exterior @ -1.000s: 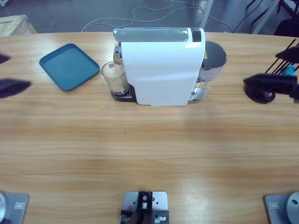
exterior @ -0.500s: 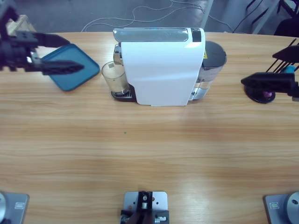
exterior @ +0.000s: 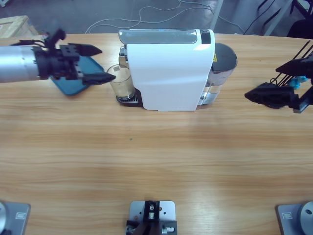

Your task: Pour coffee

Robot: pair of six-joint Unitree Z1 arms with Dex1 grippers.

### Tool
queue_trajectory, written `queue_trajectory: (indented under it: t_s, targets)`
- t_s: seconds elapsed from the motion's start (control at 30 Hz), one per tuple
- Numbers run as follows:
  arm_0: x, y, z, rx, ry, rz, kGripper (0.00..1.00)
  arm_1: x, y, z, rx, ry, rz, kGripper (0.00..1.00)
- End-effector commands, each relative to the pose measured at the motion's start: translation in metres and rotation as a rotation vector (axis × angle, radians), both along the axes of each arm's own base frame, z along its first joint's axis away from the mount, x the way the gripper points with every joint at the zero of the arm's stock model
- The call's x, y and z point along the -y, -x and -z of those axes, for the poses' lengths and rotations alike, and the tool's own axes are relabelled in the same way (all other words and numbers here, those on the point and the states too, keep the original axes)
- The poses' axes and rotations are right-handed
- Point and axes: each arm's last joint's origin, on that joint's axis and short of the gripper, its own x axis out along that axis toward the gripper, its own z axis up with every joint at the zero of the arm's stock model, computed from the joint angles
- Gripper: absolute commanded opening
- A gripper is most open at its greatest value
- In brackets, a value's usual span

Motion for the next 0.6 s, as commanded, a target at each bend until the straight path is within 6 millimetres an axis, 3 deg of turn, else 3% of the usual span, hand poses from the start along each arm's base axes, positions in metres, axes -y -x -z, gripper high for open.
queue_trajectory:
  t_s: [0.03,0.6]
  targets:
    - [0.009,-0.006,0.032,-0.047,-0.04,0.012,1.0,0.0,-0.007,0.019,-0.066,0.028,0.025,1.0]
    - [0.031,-0.016,0.061,-0.038,-0.004,0.053,1.0,0.007,0.002,0.019,-0.061,0.024,0.026,1.0]
